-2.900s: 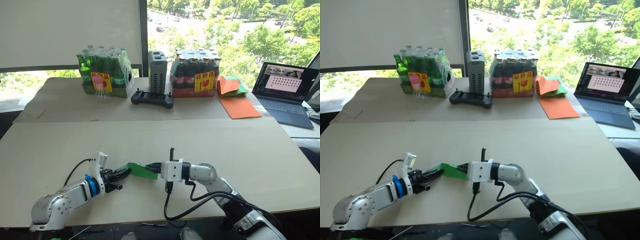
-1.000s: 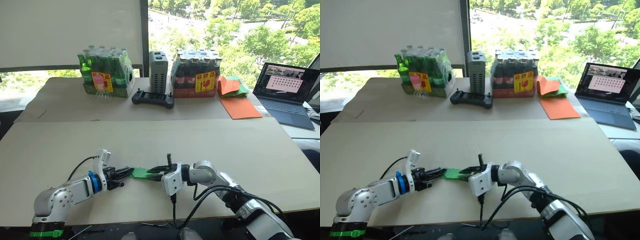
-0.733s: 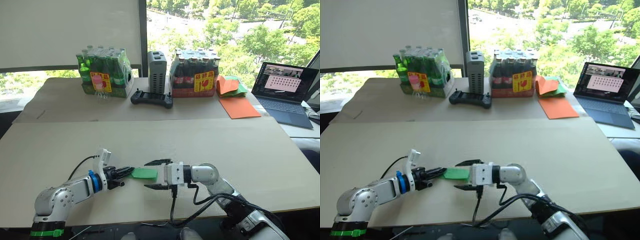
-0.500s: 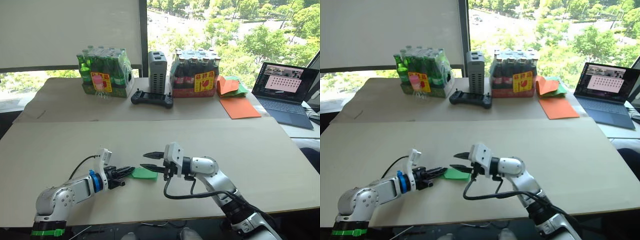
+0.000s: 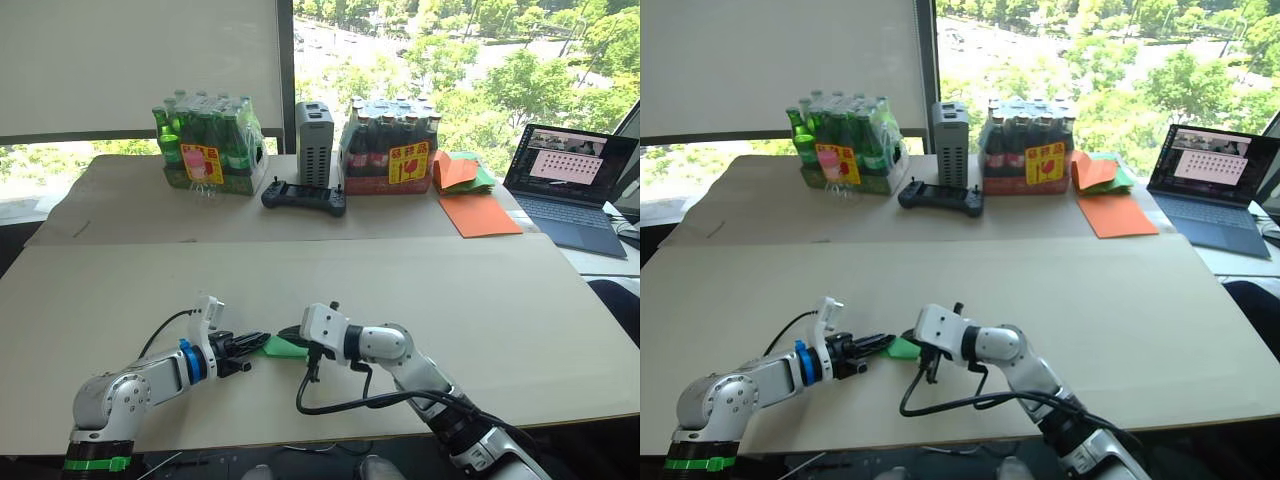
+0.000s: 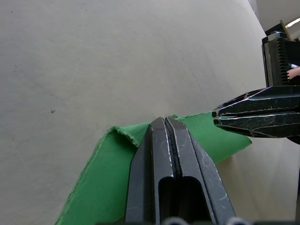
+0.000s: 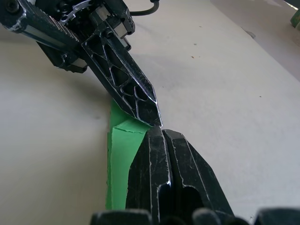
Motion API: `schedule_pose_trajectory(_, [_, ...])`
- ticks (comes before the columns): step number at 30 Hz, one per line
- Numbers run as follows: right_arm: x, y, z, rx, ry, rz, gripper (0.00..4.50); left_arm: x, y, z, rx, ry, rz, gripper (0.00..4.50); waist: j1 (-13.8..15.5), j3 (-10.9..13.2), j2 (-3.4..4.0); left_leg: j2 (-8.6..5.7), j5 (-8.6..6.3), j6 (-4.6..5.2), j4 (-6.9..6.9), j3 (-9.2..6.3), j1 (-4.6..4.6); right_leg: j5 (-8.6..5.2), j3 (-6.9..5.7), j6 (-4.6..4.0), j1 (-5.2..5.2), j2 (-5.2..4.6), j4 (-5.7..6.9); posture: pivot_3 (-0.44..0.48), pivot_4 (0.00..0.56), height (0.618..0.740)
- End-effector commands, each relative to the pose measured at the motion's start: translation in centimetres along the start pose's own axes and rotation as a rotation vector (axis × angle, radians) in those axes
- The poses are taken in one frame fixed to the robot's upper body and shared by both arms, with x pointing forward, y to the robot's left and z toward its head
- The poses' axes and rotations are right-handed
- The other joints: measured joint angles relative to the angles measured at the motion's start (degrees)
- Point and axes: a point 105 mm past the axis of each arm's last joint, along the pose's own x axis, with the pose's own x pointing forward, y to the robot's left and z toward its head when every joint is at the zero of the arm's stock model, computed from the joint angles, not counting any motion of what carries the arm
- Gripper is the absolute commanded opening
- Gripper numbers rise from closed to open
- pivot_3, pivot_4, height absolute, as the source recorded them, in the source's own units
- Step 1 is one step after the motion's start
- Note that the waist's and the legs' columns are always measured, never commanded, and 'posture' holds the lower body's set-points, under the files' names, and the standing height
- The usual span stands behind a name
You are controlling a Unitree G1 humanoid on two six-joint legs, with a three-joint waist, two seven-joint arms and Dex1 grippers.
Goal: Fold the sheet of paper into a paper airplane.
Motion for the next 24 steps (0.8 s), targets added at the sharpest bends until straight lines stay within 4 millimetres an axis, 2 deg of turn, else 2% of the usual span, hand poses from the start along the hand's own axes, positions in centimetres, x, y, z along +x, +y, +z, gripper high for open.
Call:
schedule_pose_trajectory(1, [0.3,-0.4,0.0,-0.035,0.026,-0.014,0.03,-0.2,-0.2,0.3,0.006,-0.017,-0.004,0.00,0.00,0.00,0.00,0.00,0.00,0.00,0.00,0.00,0.00,0.00,0.00,0.00,0.00,0.00,0.00,0.000,0.150,0.727])
schedule_pose_trajectory(12, [-0.2,0.1,-2.9,-0.050,0.165,0.018,0.03,-0.1,-0.4,0.4,0.001,-0.025,-0.006,0.00,0.00,0.00,0.00,0.00,0.00,0.00,0.00,0.00,0.03,0.00,0.00,0.00,0.03,0.00,0.00,0.000,0.150,0.727])
schedule_pose_trajectory(24, [-3.3,0.2,-5.9,-0.041,0.283,0.038,0.03,-0.2,-0.3,0.3,-0.002,-0.027,-0.003,0.00,0.14,-0.01,-0.01,-0.02,0.00,0.00,0.00,0.01,0.10,0.00,0.00,0.01,0.13,-0.02,-0.03,0.000,0.150,0.727])
